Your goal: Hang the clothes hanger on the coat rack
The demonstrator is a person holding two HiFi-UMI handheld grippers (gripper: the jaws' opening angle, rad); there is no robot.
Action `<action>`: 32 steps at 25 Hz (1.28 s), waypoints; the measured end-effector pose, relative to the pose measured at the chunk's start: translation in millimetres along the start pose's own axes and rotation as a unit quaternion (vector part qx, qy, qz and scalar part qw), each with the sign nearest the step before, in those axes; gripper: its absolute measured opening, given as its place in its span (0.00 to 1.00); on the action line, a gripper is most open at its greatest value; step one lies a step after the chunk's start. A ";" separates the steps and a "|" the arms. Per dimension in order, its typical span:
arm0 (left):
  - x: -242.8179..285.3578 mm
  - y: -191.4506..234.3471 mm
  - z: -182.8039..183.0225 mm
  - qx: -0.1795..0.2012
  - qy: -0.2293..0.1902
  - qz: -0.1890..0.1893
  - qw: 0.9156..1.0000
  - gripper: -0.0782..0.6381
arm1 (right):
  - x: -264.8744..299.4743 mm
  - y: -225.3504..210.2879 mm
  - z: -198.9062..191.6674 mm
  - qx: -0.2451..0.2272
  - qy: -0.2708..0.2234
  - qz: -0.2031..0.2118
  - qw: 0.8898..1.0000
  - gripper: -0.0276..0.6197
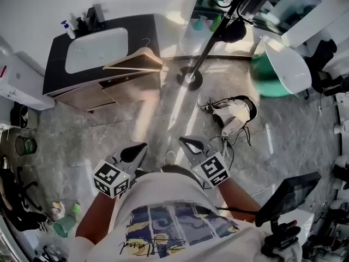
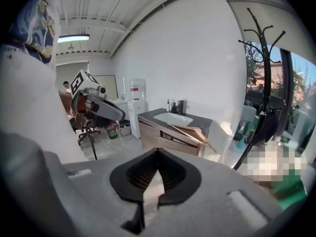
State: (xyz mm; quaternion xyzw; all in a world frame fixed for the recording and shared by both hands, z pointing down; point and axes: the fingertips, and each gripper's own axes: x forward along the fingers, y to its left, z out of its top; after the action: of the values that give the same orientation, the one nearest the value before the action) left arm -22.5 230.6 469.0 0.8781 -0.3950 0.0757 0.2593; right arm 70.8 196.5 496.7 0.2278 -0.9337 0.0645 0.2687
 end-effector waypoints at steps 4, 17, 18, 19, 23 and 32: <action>34.3 5.4 13.6 -0.003 -0.006 0.023 1.000 0.11 | 5.4 -40.9 -10.2 -0.012 0.007 0.013 1.000 0.05; 91.6 84.7 61.8 -0.017 -0.003 -0.004 1.000 0.14 | 120.1 -192.4 2.9 -0.002 0.066 -0.030 0.997 0.22; 94.6 93.9 67.3 -0.015 -0.003 -0.007 1.000 0.14 | 136.2 -203.7 3.4 -0.001 0.074 -0.030 0.997 0.24; 97.7 103.8 72.8 -0.015 -0.004 -0.010 1.000 0.14 | 152.9 -214.8 3.4 0.000 0.084 -0.028 0.996 0.25; 102.2 141.1 93.5 -0.019 -0.008 -0.016 1.000 0.14 | 216.6 -256.2 -8.9 0.016 0.143 -0.018 0.989 0.34; 77.0 218.2 100.2 -0.032 0.012 0.002 0.999 0.14 | 278.2 -313.4 -66.8 0.258 0.155 0.084 0.950 0.51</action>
State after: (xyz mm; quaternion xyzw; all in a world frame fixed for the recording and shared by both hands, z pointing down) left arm -137.5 7.9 495.7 0.8677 -0.3958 0.0742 0.2915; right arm 37.3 -174.2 700.4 0.1975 -0.8479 0.3596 0.3358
